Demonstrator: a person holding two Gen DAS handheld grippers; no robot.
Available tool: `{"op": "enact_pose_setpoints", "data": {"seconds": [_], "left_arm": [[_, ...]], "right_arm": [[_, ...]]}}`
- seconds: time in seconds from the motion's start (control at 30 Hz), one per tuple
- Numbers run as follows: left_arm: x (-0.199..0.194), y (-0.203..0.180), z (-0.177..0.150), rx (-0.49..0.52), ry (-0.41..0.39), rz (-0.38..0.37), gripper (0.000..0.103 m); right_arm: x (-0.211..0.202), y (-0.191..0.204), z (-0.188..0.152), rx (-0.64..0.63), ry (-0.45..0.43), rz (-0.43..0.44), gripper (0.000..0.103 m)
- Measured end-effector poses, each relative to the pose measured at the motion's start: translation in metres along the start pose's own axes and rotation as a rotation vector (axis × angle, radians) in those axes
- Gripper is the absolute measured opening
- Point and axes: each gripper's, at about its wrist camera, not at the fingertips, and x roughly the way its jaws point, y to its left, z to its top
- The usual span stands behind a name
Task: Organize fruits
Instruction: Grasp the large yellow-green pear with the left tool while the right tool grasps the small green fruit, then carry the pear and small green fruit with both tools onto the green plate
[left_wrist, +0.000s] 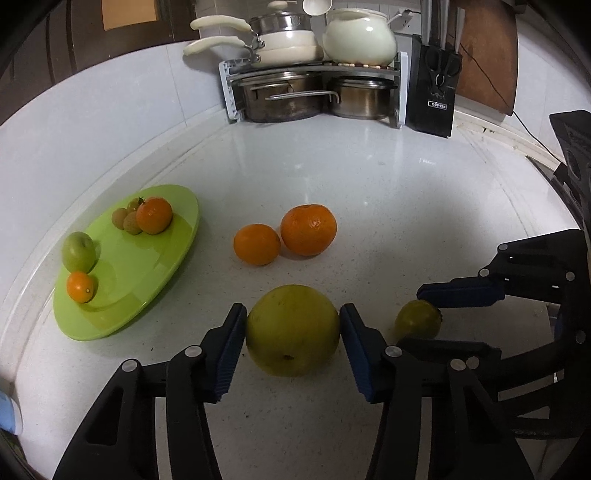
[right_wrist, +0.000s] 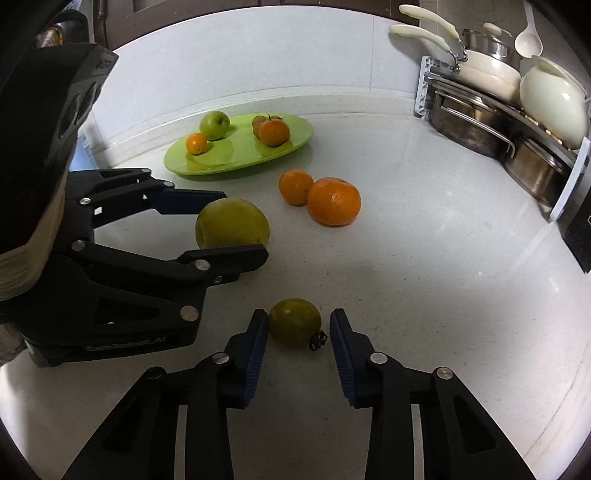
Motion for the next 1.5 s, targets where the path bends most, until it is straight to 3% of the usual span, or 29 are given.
{"op": "enact_pose_setpoints", "data": {"seconds": [0.27, 0.77, 1.5], "left_arm": [[0.001, 0.000, 0.001, -0.017, 0.000, 0.009, 0.049], [-0.018, 0.009, 0.003, -0.156, -0.029, 0.071, 0.049], [-0.086, 0.019, 0.019, -0.317, -0.152, 0.285, 0.049]], "right_arm": [[0.004, -0.007, 0.001, 0.020, 0.017, 0.020, 0.030], [-0.005, -0.013, 0.015, 0.025, -0.018, 0.028, 0.030], [-0.046, -0.011, 0.068, -0.097, -0.158, 0.122, 0.030]]}}
